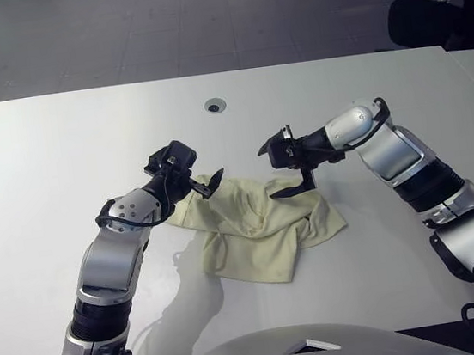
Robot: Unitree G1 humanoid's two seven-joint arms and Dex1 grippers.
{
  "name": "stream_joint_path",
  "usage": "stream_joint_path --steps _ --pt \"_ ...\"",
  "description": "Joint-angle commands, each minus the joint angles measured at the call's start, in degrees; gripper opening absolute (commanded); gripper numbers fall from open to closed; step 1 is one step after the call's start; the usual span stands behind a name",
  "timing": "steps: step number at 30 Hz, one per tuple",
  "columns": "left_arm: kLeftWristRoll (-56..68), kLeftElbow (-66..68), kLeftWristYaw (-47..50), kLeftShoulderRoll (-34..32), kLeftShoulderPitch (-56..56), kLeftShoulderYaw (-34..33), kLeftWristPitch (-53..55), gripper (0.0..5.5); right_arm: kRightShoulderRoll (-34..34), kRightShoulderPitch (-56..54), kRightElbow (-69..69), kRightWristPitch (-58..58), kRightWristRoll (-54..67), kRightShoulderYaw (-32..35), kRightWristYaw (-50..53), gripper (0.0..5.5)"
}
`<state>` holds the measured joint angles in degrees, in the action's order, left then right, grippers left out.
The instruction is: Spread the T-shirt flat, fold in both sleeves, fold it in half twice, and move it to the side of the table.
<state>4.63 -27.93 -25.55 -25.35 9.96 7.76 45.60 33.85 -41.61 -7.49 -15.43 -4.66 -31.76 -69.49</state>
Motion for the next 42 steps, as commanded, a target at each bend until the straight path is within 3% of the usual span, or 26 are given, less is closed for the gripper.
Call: stream_joint_path --steps 1,29,36,42 --pt "-0.2 0.1 0.3 -0.4 0.2 0.4 0.2 5.40 -1.0 0.9 0.5 0.6 -0.9 -0.3 -0.2 4.45" --pt "-0.4 0.4 0.2 -0.6 0.7 1.6 -0.4 5.40 0.0 5.2 1.8 6.1 -6.6 -1.3 -1.1 0.03" --pt "-1.3 12.1 -9.5 -6.2 8.5 4.9 -11.1 5.40 1.5 4.8 4.4 5.0 -7.0 1.7 0.4 0.03" --pt "-2.8 27.5 -29.0 -11.5 19.1 11.8 -29.3 5.40 4.9 6.2 11.1 1.6 -6.7 6.2 1.0 0.03"
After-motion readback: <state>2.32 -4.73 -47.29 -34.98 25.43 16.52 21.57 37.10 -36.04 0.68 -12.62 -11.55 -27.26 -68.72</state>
